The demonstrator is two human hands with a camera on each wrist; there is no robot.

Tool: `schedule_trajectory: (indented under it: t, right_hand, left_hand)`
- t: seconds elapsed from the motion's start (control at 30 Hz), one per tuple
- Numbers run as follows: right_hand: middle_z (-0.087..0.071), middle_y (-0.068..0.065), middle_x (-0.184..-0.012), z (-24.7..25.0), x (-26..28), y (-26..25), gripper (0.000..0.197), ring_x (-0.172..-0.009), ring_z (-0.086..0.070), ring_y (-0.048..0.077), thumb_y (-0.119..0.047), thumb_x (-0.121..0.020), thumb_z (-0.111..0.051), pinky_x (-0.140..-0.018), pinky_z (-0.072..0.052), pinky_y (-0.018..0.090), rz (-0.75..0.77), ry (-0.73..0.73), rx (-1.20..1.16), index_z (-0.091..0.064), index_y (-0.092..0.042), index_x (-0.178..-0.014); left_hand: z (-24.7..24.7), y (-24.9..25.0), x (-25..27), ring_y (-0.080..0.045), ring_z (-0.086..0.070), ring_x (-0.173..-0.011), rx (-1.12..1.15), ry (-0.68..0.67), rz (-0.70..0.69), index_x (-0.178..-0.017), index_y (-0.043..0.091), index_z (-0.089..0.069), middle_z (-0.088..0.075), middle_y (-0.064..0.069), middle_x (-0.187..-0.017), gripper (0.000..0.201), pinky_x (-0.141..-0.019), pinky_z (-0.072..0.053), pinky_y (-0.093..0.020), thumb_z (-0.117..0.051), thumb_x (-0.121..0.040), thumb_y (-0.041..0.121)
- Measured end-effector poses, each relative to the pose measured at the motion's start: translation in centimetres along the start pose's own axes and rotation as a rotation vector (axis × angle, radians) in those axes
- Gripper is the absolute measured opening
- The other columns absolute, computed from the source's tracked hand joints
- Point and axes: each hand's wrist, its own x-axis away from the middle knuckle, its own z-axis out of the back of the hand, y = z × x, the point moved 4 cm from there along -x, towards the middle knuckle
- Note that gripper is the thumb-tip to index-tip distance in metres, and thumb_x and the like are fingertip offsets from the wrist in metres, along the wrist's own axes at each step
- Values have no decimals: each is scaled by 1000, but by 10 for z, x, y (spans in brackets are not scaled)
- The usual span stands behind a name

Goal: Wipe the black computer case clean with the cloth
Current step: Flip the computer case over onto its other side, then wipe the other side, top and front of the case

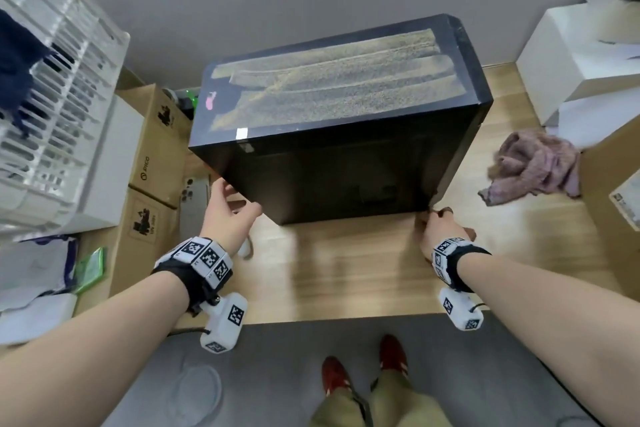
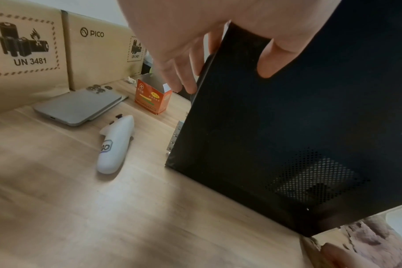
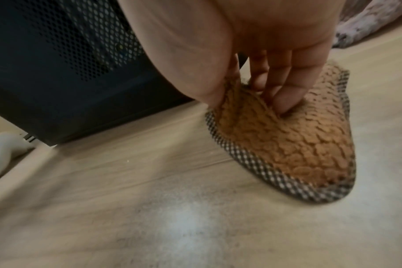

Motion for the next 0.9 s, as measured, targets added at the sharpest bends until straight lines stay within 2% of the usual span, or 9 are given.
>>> schedule_trajectory:
  t: [0.13, 0.3, 0.37, 0.43, 0.53, 0.63, 0.7, 0.8, 0.9]
  right_hand:
    - [-52, 8, -126, 12, 15, 12, 30, -104, -56, 32, -23, -90, -47, -91, -50, 44, 52, -60, -15, -56, -25, -119]
    - [-66, 9, -113, 23, 22, 29, 47, -92, -62, 30, -43, -81, -50, -81, -51, 32, -42, -193, -204, -66, -16, -117]
    - [-68, 12, -103, 42, 23, 40, 49, -90, -62, 31, -56, -83, -56, -80, -49, 31, -141, -122, -347, -68, -14, -104]
    - [-68, 18, -110, 72, 24, 53, 54, -98, -63, 34, -58, -87, -56, -82, -49, 32, -216, -10, -472, -66, -8, -104]
    - [-65, 24, -119, 129, 29, 68, 48, -108, -61, 38, -42, -94, -54, -90, -49, 37, -235, 129, -597, -66, -1, -114]
    - [-65, 26, -112, 200, 47, 80, 37, -106, -59, 41, -27, -92, -47, -92, -45, 40, -207, 287, -674, -68, -2, -110]
    - [-62, 22, -99, 251, 69, 77, 29, -93, -55, 37, -23, -90, -46, -83, -44, 35, -155, 409, -768, -68, -6, -98]
    - [-59, 18, -84, 325, 98, 56, 20, -83, -51, 31, -17, -86, -48, -65, -35, 32, -4, 560, -901, -62, -7, -76]
    - [-55, 11, -76, 381, 126, 19, 19, -82, -50, 30, -13, -90, -49, -69, -36, 31, 136, 670, -975, -63, -7, -79]
  left_hand:
    - [-6, 8, 1, -18, -61, -93, 28, 28, -8, -112, 27, -41, -60, -2, -109, 43, -92, -52, -43, -67, -81, 10]
    - [-5, 18, 3, -25, -54, -91, 42, -15, 45, -110, 17, -39, -53, -11, -107, 46, -88, -50, -47, -68, -74, 14]
    - [2, 22, -1, -29, -57, -97, -1, -29, 66, -110, 15, -41, -53, -12, -114, 55, -88, -51, -48, -67, -63, 24]
    - [13, 29, -8, -34, -57, -99, -48, -17, 82, -105, 15, -41, -51, -15, -113, 55, -87, -53, -50, -65, -57, 27]
    - [36, 48, -9, -31, -56, -100, -35, -1, 65, -114, 14, -40, -52, -13, -115, 59, -86, -53, -45, -66, -62, 17]
    - [55, 65, -13, -30, -59, -99, 9, -21, 34, -120, 15, -40, -55, -15, -115, 56, -79, -54, -40, -63, -71, -1]
    - [70, 78, -17, -29, -62, -99, 98, -46, 9, -128, 15, -39, -55, -14, -120, 67, -83, -57, -47, -62, -67, 0]
    - [91, 103, -22, -22, -61, -91, 136, -92, -38, -138, 12, -37, -55, -7, -115, 68, -72, -56, -38, -58, -77, -7]
    - [97, 118, -20, -29, -62, -98, 87, -173, -55, -138, 9, -40, -59, -10, -112, 65, -72, -53, -37, -53, -77, -10]
